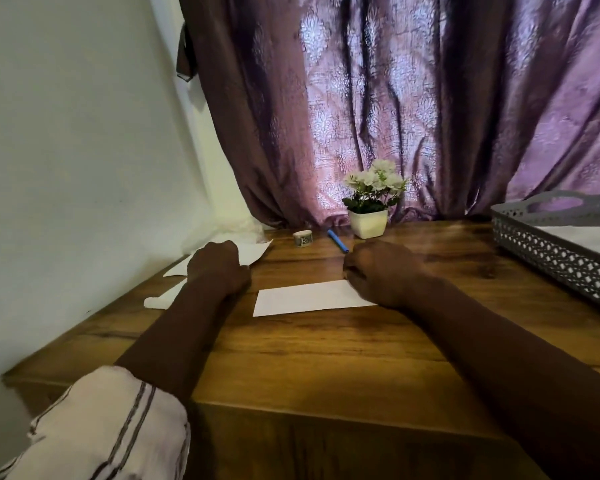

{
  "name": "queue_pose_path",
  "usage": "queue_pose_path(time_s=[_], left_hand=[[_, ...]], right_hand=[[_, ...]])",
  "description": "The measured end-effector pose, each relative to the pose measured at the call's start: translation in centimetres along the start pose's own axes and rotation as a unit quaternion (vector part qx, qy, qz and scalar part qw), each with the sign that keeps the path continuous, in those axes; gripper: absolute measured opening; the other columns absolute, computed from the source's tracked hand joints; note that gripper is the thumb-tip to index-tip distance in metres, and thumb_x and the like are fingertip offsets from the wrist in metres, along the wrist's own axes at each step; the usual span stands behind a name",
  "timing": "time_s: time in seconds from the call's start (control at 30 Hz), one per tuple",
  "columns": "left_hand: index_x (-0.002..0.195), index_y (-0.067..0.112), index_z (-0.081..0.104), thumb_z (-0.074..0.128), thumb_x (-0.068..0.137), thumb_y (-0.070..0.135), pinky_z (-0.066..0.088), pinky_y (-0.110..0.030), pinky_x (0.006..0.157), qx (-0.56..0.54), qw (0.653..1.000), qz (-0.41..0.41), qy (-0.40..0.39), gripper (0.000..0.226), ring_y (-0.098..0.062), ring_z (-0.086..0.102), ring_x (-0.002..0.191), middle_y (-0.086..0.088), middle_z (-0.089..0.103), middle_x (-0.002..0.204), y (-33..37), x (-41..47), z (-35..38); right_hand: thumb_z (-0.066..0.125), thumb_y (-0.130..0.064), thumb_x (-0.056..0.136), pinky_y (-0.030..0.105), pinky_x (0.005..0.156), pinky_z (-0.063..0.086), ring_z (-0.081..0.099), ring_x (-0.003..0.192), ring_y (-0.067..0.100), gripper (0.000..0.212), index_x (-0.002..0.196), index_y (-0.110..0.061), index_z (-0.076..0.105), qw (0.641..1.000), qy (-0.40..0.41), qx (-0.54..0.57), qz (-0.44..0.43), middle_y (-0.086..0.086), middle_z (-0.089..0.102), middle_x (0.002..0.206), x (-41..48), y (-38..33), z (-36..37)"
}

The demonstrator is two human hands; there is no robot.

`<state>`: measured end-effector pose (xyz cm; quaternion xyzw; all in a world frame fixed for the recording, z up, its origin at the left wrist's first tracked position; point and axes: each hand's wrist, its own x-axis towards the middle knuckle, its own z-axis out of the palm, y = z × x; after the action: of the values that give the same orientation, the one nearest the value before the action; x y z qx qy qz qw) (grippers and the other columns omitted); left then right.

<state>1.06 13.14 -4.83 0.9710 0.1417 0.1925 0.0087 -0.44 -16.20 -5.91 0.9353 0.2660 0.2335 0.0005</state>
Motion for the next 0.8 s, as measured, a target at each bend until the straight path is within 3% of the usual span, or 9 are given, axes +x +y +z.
queue_pose_path(time_s=[0.1,0.17,0.2,0.3,0.37,0.43,0.6,0.73,0.8], left_hand=[[0.099,0.016,0.069,0.068,0.089,0.049,0.055,-0.036,0.077,0.033,0.995,0.019,0.094,0.035,-0.025,0.064,0.082,-0.004,0.068,0.089,1.5,-2.0,-1.7],[0.094,0.02,0.067,0.065,0.089,0.052,0.049,-0.034,0.069,0.044,0.982,0.07,0.171,0.033,-0.022,0.056,0.071,-0.001,0.062,0.08,2.5,-3.1,-2.7],[0.094,0.02,0.067,0.07,0.083,0.05,0.048,-0.033,0.065,0.044,0.969,0.122,0.211,0.031,-0.022,0.057,0.069,0.001,0.064,0.08,3.1,-3.6,-2.9],[0.087,0.018,0.07,0.083,0.072,0.032,0.049,-0.034,0.056,0.06,0.889,0.322,0.319,0.024,-0.028,0.066,0.067,-0.004,0.068,0.079,6.2,-4.5,-1.7],[0.085,0.014,0.07,0.079,0.081,0.022,0.047,-0.037,0.055,0.034,0.815,0.445,0.369,0.013,-0.03,0.065,0.069,-0.008,0.068,0.079,8.5,-5.2,-0.8],[0.092,0.013,0.071,0.073,0.09,0.022,0.049,-0.039,0.059,0.007,0.783,0.509,0.356,0.01,-0.03,0.065,0.074,-0.009,0.069,0.086,10.4,-5.6,-0.3],[0.132,0.023,0.059,0.065,0.093,0.037,0.056,-0.042,0.082,-0.066,0.859,0.458,0.221,0.042,-0.027,0.064,0.108,-0.004,0.066,0.127,9.8,-5.2,0.4],[0.106,0.023,0.069,0.074,0.084,0.02,0.054,-0.035,0.073,-0.129,0.86,0.447,0.208,0.023,-0.025,0.069,0.092,0.0,0.072,0.104,7.8,-4.2,0.5],[0.099,0.022,0.07,0.076,0.082,0.016,0.05,-0.028,0.069,-0.142,0.86,0.442,0.213,0.019,-0.023,0.069,0.086,0.001,0.072,0.098,7.5,-3.8,0.6]], right_hand=[[0.051,-0.042,0.099,0.038,0.077,0.056,0.066,0.097,0.023,0.026,0.11,-0.029,0.071,0.998,0.018,0.042,0.031,-0.001,0.072,0.114,0.1,0.0,0.1],[0.056,-0.056,0.096,0.037,0.082,0.055,0.069,0.1,0.021,0.036,0.118,-0.031,0.07,0.979,0.049,0.174,0.089,-0.005,0.074,0.112,0.1,0.0,0.1],[0.058,-0.068,0.089,0.038,0.083,0.057,0.071,0.098,0.022,0.048,0.117,-0.031,0.07,0.942,0.057,0.306,0.123,-0.004,0.076,0.107,0.0,-0.2,0.0],[0.066,-0.083,0.07,0.039,0.069,0.059,0.076,0.087,0.03,0.073,0.111,-0.023,0.069,0.732,0.036,0.647,0.212,0.006,0.078,0.096,-0.1,-0.6,-0.5],[0.072,-0.058,0.086,0.049,0.07,0.062,0.076,0.091,0.036,0.054,0.118,-0.015,0.065,0.664,0.065,0.71,0.226,0.014,0.077,0.104,0.1,-0.3,-0.4],[0.069,-0.02,0.096,0.066,0.077,0.059,0.073,0.098,0.045,0.027,0.12,-0.009,0.062,0.598,0.139,0.746,0.257,0.023,0.074,0.113,-0.1,0.1,-0.3],[0.064,-0.005,0.093,0.066,0.079,0.059,0.071,0.104,0.039,0.029,0.118,-0.018,0.059,0.469,0.227,0.762,0.385,0.016,0.071,0.12,-0.8,2.4,-0.5],[0.057,-0.001,0.092,0.042,0.053,0.062,0.069,0.099,0.032,0.026,0.113,-0.016,0.053,0.466,0.268,0.713,0.45,0.014,0.069,0.111,-1.4,4.1,-1.6],[0.057,-0.002,0.091,0.037,0.055,0.06,0.07,0.099,0.031,0.021,0.098,-0.021,0.051,0.474,0.286,0.681,0.478,0.011,0.066,0.105,-1.5,5.1,-1.8]])
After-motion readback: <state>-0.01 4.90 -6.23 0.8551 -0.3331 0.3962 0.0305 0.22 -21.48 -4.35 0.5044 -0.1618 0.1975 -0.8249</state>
